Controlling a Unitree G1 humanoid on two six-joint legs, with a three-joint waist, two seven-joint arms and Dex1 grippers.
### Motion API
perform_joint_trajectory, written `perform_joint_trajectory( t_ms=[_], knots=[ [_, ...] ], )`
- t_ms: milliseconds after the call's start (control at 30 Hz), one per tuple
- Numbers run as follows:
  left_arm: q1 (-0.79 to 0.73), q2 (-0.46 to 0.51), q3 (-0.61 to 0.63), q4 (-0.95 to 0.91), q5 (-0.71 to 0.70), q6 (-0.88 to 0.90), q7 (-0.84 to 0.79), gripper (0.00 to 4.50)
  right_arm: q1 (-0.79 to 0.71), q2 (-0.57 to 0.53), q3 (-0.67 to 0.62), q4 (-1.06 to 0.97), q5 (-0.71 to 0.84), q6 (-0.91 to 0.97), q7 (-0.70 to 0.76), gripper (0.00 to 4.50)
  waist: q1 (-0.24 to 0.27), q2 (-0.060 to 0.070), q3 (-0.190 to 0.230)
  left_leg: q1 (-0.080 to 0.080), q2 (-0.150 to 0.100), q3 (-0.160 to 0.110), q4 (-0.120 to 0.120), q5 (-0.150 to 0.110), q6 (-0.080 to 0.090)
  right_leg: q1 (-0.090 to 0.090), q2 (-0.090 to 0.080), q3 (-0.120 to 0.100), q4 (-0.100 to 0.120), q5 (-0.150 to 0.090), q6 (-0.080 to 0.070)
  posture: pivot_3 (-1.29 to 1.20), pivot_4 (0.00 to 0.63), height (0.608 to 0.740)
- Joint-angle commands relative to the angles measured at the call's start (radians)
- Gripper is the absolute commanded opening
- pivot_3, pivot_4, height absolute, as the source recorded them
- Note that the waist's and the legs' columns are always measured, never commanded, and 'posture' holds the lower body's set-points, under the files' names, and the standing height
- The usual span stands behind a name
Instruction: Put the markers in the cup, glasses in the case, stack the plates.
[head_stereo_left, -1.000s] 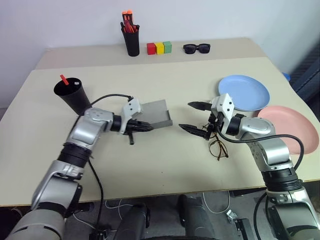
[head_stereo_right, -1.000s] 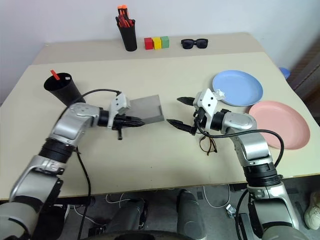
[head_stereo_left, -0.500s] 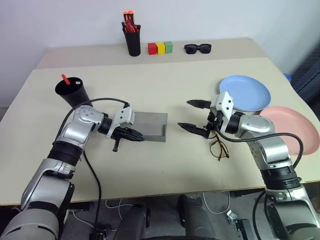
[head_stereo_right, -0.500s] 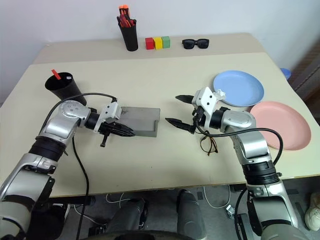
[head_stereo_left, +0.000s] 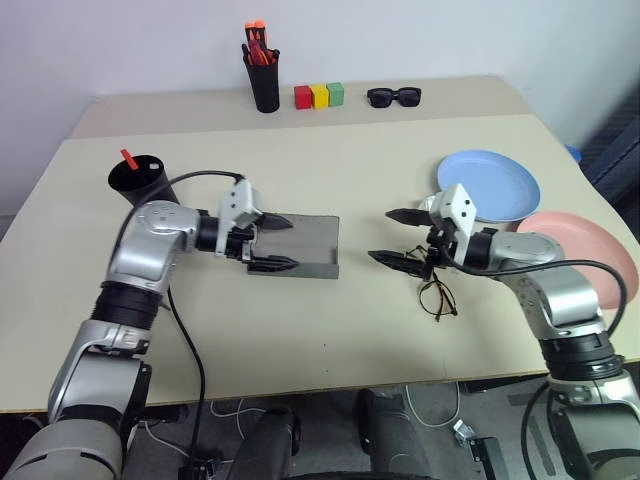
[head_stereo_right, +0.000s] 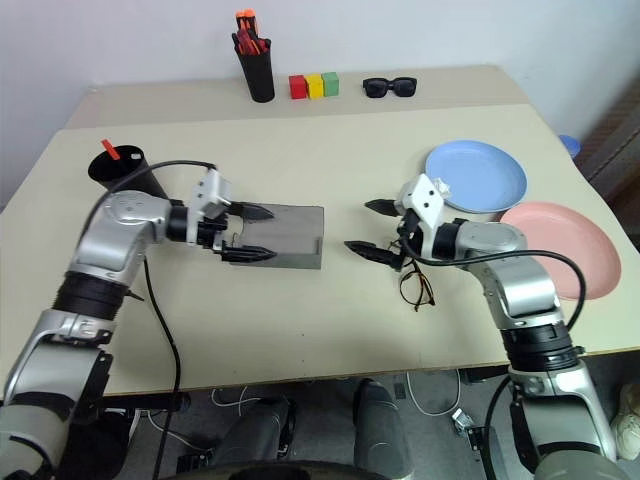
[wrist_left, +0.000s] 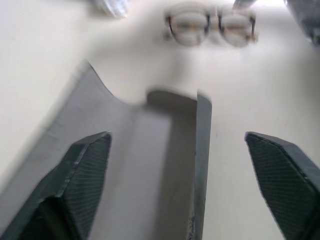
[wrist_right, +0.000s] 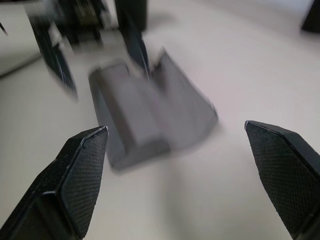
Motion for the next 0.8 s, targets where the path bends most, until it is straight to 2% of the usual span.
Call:
perform_joint_trajectory(
  t_ms=[33,267,400,700,800],
  knots=[
    [0.082,0.051,0.108,-0.135,-0.092,0.052,0.022,4.46,0.032,-0.063,-0.079,-0.134,0.031,0.148,-0.073,4.50,0.000,0.000,0.000,0.000,0.000,0.000,0.000,0.000,0.000,0.000,0.000,0.000,0.000,0.000,0.000,0.00,0.150,0.740],
    [0.269,0.085,0.258,-0.306,-0.218,0.086,0.076,4.46,0.123,-0.199,-0.203,-0.316,0.075,0.549,-0.227,4.50,0.011,0.000,0.000,-0.001,0.000,0.001,0.001,0.000,0.001,0.000,-0.001,0.001,0.000,0.000,0.000,0.00,0.150,0.740],
    [0.329,0.094,0.295,-0.317,-0.234,0.042,0.076,4.46,0.144,-0.218,-0.241,-0.384,0.096,0.723,-0.297,4.50,0.010,0.000,0.000,0.000,0.001,0.003,0.001,-0.001,0.001,0.001,0.000,0.001,-0.001,0.000,0.000,0.00,0.150,0.740],
    [0.344,0.102,0.300,-0.312,-0.242,-0.006,0.072,4.46,0.150,-0.108,-0.228,-0.442,0.106,0.882,-0.432,4.50,0.009,0.000,0.000,0.000,0.001,0.005,0.002,-0.001,0.002,0.001,0.000,0.002,-0.001,0.000,0.000,0.00,0.150,0.740],
    [0.349,0.099,0.295,-0.323,-0.244,-0.001,0.081,4.50,0.148,-0.084,-0.224,-0.430,0.110,0.900,-0.449,3.65,0.009,0.000,0.000,0.000,0.001,0.005,0.002,-0.001,0.002,0.001,0.000,0.002,-0.001,0.000,0.000,0.00,0.150,0.740]
  ],
)
